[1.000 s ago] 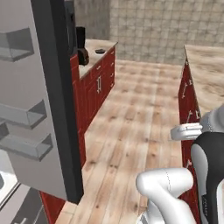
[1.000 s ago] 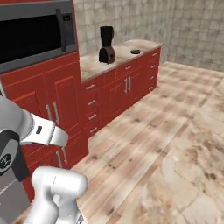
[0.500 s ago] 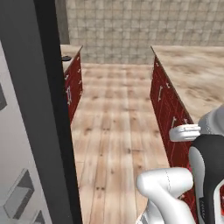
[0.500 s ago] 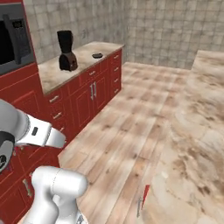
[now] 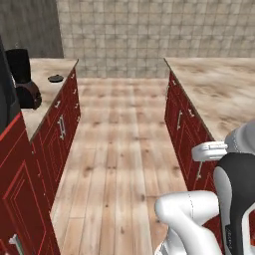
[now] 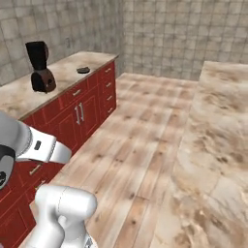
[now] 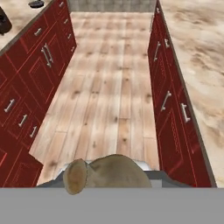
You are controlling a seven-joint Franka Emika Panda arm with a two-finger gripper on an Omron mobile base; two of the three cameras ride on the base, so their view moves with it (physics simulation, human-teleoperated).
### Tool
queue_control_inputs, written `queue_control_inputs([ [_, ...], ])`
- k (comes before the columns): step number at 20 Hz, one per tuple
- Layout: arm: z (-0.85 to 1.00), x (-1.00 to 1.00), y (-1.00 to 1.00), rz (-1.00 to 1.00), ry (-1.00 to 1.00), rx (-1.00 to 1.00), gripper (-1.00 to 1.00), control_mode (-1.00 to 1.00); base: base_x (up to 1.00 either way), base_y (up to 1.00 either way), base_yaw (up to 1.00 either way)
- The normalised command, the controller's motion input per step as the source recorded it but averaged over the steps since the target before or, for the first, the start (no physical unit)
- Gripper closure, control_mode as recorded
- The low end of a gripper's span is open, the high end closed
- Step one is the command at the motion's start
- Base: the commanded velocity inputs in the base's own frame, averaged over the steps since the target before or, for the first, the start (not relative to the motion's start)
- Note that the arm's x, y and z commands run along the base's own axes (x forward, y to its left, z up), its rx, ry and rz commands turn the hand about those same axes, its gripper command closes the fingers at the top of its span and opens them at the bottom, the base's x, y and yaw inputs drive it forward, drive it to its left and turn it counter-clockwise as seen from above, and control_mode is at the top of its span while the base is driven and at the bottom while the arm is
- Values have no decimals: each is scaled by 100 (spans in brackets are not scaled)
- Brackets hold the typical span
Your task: Grab the garlic and lime from the fridge, place them in the blender, close the lid, and turn on the blender to create a marinade.
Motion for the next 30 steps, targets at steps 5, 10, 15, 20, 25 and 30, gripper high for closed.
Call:
queue_control_inputs([
  [5,0,0,0,0,0,0,100,100,100,27,-5],
  [10,0,0,0,0,0,0,100,100,100,54,10],
  [15,0,0,0,0,0,0,100,100,100,28,33],
  [20,0,0,0,0,0,0,100,100,100,-1,32],
  [25,0,0,0,0,0,0,100,100,100,-15,42],
  [30,0,0,0,0,0,0,100,100,96,-13,70],
])
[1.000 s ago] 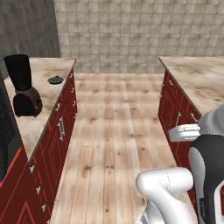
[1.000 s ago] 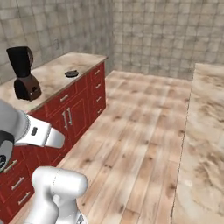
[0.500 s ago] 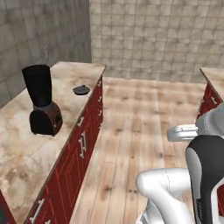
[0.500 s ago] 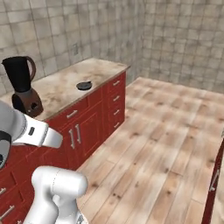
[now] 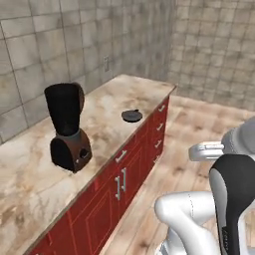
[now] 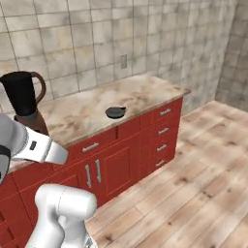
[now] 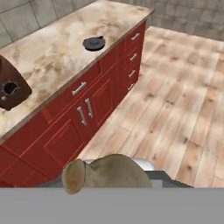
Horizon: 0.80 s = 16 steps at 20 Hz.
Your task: Grab the garlic and lime from the fridge, place them in the blender, close the lid, and turn on the blender to create a marinade.
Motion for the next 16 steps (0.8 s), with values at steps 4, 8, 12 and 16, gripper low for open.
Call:
queue_control_inputs([
  [4,0,0,0,0,0,0,100,100,87,-22,75],
  [8,0,0,0,0,0,0,100,100,94,-23,75],
  [12,0,0,0,0,0,0,100,100,80,-19,83],
  [16,0,0,0,0,0,0,100,100,64,-43,80],
])
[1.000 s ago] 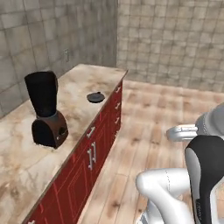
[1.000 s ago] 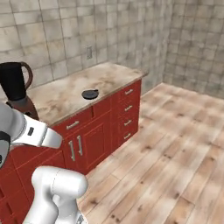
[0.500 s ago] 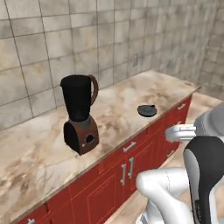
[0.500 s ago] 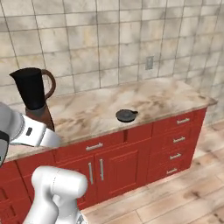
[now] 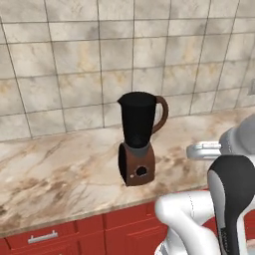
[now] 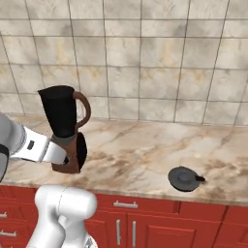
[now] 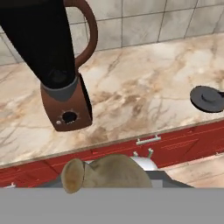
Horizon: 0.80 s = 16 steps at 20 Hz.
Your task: Grab the garlic and lime from the fridge, place them in the blender, close the lid, and turn on the blender to create a marinade.
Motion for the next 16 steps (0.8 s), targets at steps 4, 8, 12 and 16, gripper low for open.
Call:
queue_control_inputs([
  [4,0,0,0,0,0,0,100,100,36,-21,24],
  [8,0,0,0,0,0,0,100,100,1,-47,3],
  [12,0,0,0,0,0,0,100,100,-18,-15,8],
  [16,0,0,0,0,0,0,100,100,-12,-18,11],
])
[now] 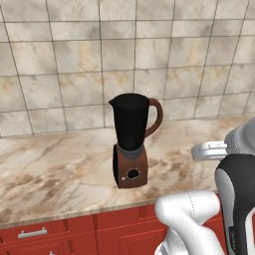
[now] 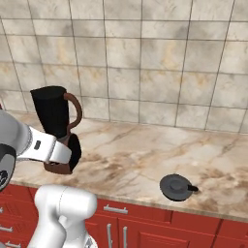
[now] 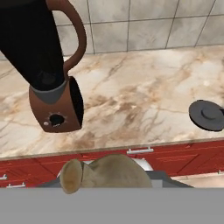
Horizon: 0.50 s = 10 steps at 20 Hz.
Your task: Grab the garlic and lime from the fridge, place them in the blender, close the lid, and turn on the blender to create a marinade.
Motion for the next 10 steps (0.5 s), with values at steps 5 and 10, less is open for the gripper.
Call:
queue_control_inputs([
  [5,0,0,0,0,0,0,100,100,-9,0,2],
  [10,0,0,0,0,0,0,100,100,-15,0,1],
])
